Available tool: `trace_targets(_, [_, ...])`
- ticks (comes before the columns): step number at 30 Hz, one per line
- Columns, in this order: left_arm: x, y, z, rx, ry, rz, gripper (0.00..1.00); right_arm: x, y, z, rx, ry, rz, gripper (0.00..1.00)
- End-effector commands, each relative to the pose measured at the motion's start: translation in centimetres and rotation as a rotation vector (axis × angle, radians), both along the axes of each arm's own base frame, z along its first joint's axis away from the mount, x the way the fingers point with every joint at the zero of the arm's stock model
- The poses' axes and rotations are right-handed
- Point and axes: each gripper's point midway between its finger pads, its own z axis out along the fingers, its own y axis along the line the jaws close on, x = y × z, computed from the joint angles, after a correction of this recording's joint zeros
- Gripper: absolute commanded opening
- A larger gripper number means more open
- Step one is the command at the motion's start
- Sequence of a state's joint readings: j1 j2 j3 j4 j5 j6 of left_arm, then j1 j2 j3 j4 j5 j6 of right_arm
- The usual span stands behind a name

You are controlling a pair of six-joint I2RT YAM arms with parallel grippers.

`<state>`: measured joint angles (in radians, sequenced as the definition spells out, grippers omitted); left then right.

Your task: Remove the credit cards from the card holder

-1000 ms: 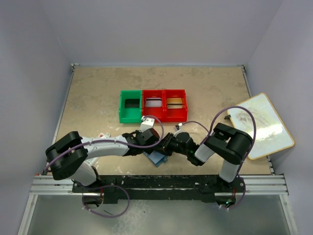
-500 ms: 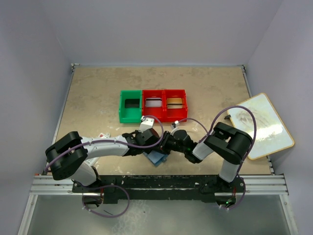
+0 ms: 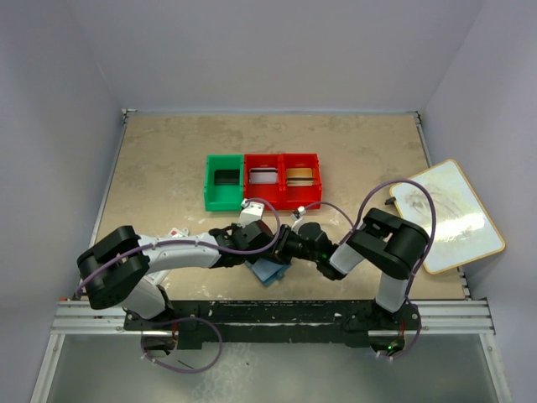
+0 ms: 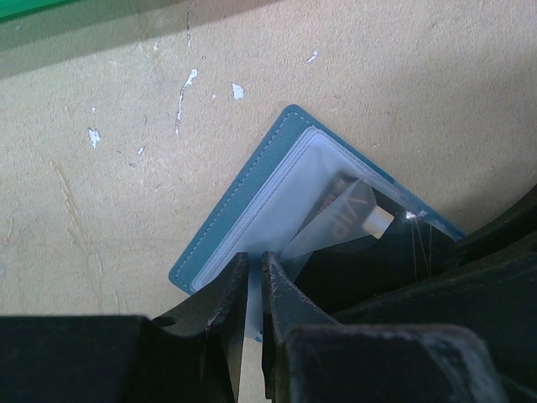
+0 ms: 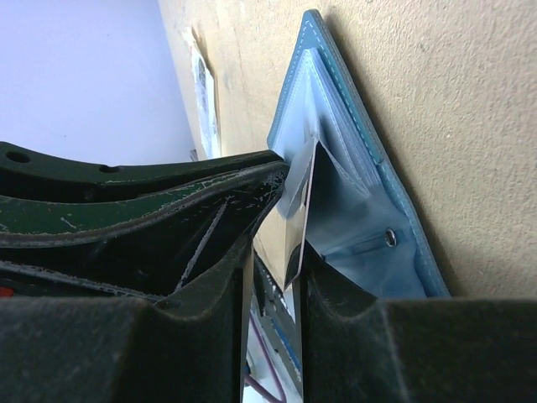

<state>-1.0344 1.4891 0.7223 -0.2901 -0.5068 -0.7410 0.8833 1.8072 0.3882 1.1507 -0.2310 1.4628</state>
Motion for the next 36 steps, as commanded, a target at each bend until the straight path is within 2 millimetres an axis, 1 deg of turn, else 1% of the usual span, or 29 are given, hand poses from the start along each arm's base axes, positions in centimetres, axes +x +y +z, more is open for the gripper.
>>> trace_targets(1, [-0.8,0.5,-0.6,0.007,0.029,-0.003,0.09,0.1,1.0,2.6,0.09,-0.069,0.032,0.25])
trace_targets(7, [-0.8,0.5,-0.5,0.006,0.026,-0.001,0.09,-0.2,1.0,2.5,0.099,-0.06,0.043,0.18])
trace_targets(12, [-0.8,0.6,-0.5,0.008,0.028,-0.002,0.09,-0.4,0.8,2.7,0.128,-0.049,0.036,0.18])
trace_targets(15, [-0.8,0.6,-0.5,0.006,0.027,-0.002,0.09,-0.4,1.0,2.8,0.137,-0.052,0.045,0.2])
trace_targets(19, [-0.8,0.5,-0.4,0.003,0.026,-0.002,0.09,-0.2,0.9,2.4,0.118,-0.053,0.035,0.21])
trace_targets(21, [-0.8,0.5,-0.4,0.001,0.025,-0.001,0.09,0.0,0.8,2.3,0.102,-0.056,0.026,0.25])
trace_targets(24, [-0.8,0.4,-0.4,-0.003,0.024,-0.001,0.09,0.3,1.1,1.5,0.044,-0.05,0.033,0.28])
trace_targets(27, [-0.7,0.4,-0.4,-0.004,0.024,0.0,0.09,0.9,1.5,1.5,0.029,-0.065,0.025,0.3])
trace_targets(29, [-0.8,0.4,-0.3,-0.004,0.024,0.0,0.09,1.2,1.5,1.3,0.007,-0.061,0.018,0.34])
trace_targets(32, [-0.8,0.5,-0.3,0.0,0.023,0.002,0.09,1.5,1.2,0.7,-0.033,-0.054,-0.001,0.37])
trace_targets(36, [-0.7,0.6,-0.2,0.002,0.02,0.004,0.09,1.6,0.4,0.7,-0.064,-0.056,-0.029,0.36])
